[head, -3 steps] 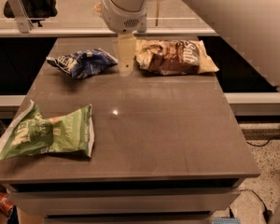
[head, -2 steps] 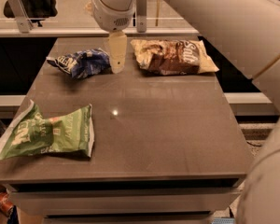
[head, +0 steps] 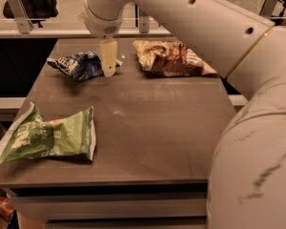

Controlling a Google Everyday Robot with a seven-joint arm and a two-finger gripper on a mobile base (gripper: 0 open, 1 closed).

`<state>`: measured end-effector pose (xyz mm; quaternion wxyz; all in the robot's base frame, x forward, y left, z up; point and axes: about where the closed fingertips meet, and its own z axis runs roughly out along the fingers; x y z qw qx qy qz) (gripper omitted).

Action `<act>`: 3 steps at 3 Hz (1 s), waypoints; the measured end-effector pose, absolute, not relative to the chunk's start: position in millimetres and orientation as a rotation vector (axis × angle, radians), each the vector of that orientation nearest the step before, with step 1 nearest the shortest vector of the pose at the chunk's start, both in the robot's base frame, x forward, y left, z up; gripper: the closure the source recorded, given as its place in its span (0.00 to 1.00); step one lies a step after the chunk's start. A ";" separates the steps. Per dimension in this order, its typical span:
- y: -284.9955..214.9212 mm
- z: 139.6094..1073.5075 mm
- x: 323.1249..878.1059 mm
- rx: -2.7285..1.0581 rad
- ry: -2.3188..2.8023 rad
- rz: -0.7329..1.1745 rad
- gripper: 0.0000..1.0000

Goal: Move blue chip bag near green jalapeno chip bag

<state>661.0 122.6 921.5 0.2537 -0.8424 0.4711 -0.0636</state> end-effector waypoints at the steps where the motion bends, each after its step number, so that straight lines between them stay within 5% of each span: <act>1: 138.6 905.3 670.7 -2.297 1.268 -0.148 0.00; 3: 162.2 872.1 681.6 -2.335 1.248 -0.065 0.00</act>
Offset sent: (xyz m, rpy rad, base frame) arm 0.0236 0.0440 -0.0516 0.0185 0.0697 0.0587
